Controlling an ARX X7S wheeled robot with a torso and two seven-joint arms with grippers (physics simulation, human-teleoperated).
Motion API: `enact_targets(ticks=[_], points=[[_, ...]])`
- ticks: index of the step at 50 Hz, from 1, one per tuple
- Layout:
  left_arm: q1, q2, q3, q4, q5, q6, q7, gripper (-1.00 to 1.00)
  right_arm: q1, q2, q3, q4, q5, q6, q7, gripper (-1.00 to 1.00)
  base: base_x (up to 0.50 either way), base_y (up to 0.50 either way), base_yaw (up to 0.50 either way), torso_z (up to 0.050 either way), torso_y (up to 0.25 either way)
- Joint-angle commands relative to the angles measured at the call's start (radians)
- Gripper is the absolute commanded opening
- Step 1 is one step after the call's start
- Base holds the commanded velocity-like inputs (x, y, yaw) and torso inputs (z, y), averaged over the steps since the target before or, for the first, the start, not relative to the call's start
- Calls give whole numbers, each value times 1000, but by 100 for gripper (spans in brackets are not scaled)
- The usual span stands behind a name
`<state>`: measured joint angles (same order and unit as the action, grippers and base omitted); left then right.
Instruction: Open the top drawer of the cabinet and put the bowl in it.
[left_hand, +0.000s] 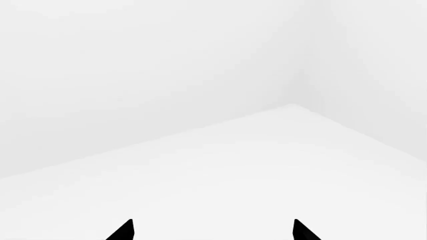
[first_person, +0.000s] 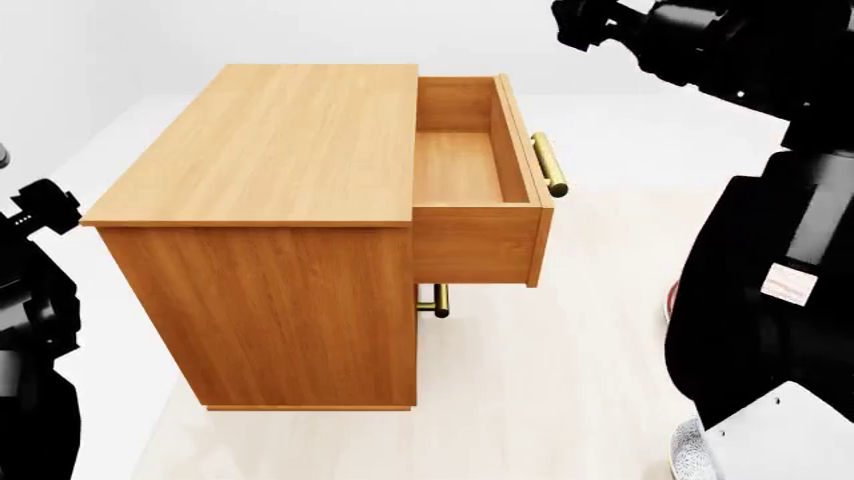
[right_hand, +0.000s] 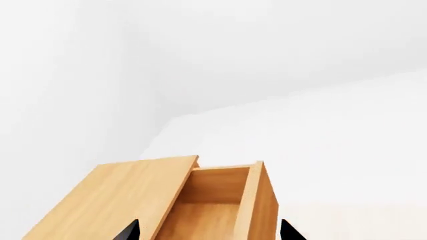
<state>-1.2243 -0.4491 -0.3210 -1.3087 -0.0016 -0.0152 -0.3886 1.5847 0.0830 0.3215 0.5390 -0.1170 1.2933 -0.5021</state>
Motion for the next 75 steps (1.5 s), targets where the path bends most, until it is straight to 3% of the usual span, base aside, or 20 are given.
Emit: enact_targets(ticks=[1,16,47,75], points=[[5,2,-5,0,0,1,2,100,74,-39,-193,-38,-3,206,-47,100,0,0,0,0,0],[6,1,-8,0,0,-2,5,100,99,-33,-384,110,7,276,-132,100,0,0,0,0,0],[1,4,-12,0,2,-10,-1,100,44,-80,-528,93,-270,276,-388,100,0,0,0,0,0],[11,2,-18,0,0,-10,1,100,31,-72,-519,223,-104,171,-169,100,0,0,0,0,0]])
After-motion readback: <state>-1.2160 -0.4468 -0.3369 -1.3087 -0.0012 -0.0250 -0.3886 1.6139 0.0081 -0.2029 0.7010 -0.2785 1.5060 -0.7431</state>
